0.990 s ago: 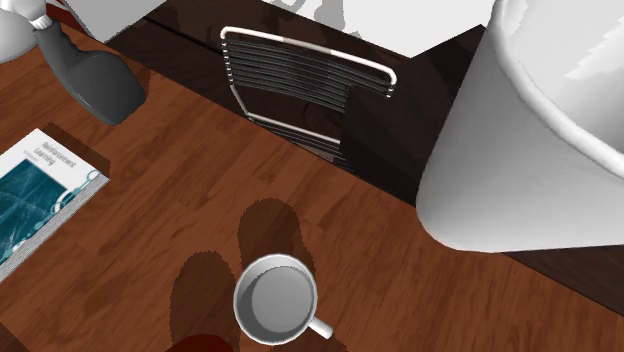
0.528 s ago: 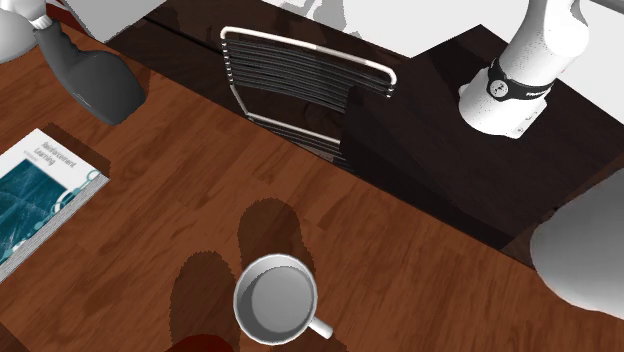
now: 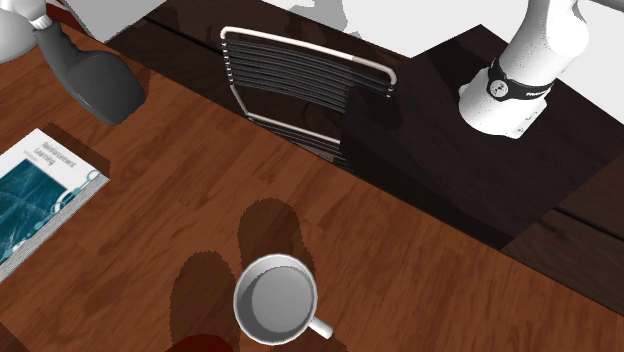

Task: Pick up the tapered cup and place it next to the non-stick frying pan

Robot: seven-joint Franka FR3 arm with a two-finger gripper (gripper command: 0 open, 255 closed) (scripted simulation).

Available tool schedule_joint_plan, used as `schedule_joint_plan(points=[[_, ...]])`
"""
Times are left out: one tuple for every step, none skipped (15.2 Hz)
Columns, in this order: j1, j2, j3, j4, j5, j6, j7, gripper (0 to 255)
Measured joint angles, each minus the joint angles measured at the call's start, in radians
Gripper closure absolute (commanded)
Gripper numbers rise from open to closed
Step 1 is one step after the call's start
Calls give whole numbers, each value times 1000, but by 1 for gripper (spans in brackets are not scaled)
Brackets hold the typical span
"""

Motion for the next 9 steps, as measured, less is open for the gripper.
schedule_joint_plan(points=[[14, 13, 15, 14, -3, -7, 29, 255], [28, 24, 29, 25, -6, -12, 56, 255], [42, 42, 42, 45, -13, -20, 83, 255], [59, 68, 57, 71, -24, -28, 113, 255], [78, 89, 72, 95, -33, -39, 146, 255], [95, 116, 83, 126, -46, -51, 172, 255], [118, 146, 97, 160, -60, -64, 204, 255], [141, 169, 110, 182, -71, -71, 238, 255], [153, 185, 116, 195, -79, -74, 255, 255]])
